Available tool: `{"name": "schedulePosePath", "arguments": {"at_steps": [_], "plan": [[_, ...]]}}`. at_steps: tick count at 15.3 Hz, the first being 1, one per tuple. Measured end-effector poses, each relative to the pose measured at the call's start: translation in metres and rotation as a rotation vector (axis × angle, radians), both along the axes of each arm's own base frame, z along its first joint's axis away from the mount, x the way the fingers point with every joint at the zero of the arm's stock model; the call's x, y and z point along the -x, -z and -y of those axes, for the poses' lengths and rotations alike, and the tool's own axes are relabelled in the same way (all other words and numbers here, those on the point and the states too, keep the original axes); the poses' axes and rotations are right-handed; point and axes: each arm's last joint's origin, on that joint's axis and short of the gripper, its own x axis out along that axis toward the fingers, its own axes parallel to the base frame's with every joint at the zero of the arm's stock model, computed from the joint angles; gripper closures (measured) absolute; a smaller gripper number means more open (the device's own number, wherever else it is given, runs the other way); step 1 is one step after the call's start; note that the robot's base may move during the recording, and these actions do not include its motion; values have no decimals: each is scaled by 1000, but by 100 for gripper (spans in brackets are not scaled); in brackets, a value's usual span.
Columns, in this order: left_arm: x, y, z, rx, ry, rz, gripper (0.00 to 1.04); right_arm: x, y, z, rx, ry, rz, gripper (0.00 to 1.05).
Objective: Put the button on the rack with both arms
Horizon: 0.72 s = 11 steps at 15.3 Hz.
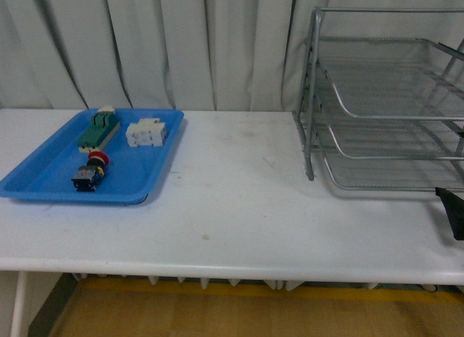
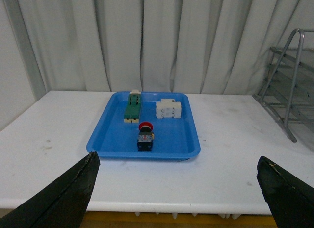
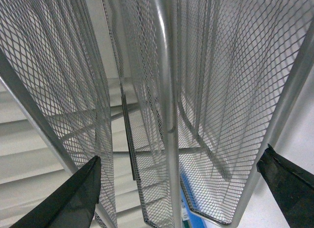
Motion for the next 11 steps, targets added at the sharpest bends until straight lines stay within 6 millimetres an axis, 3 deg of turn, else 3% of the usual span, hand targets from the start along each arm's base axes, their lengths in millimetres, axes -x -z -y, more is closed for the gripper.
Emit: {"name": "schedulePosePath", "arguments": {"at_steps": [3,4,11], "plan": [[0,0,0,0,0,0,7,-8,-3,-2,13,-10,24,6],[0,0,0,0,0,0,7,-12,-4,-1,15,-11,36,12],[0,0,0,0,0,0,7,-32,0,0,62,-20,74,97]]}}
